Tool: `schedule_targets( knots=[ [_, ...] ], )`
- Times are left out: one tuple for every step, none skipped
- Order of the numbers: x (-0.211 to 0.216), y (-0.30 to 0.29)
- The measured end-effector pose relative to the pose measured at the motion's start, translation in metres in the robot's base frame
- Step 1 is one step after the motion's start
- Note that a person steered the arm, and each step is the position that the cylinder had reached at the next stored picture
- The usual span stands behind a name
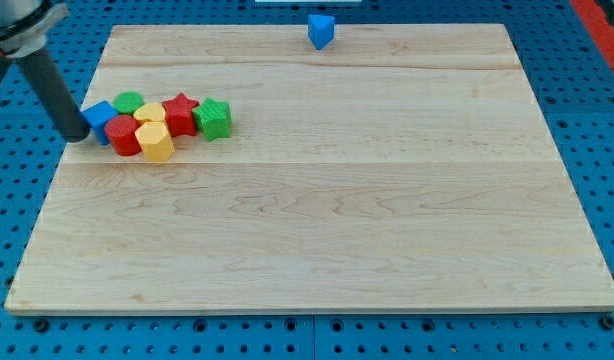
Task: Slightly move the red star into the yellow heart
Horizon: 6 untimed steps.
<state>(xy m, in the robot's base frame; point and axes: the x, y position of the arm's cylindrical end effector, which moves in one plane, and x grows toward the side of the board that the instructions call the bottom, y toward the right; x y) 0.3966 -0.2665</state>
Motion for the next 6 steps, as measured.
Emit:
schedule_targets(
  knots=[
    [-0.017,0.023],
    [-0.022,0.005],
    [-0.080,0.016],
    [-0.103,0.051],
    [-0.094,0.096],
    [-0.081,0.121]
  ],
)
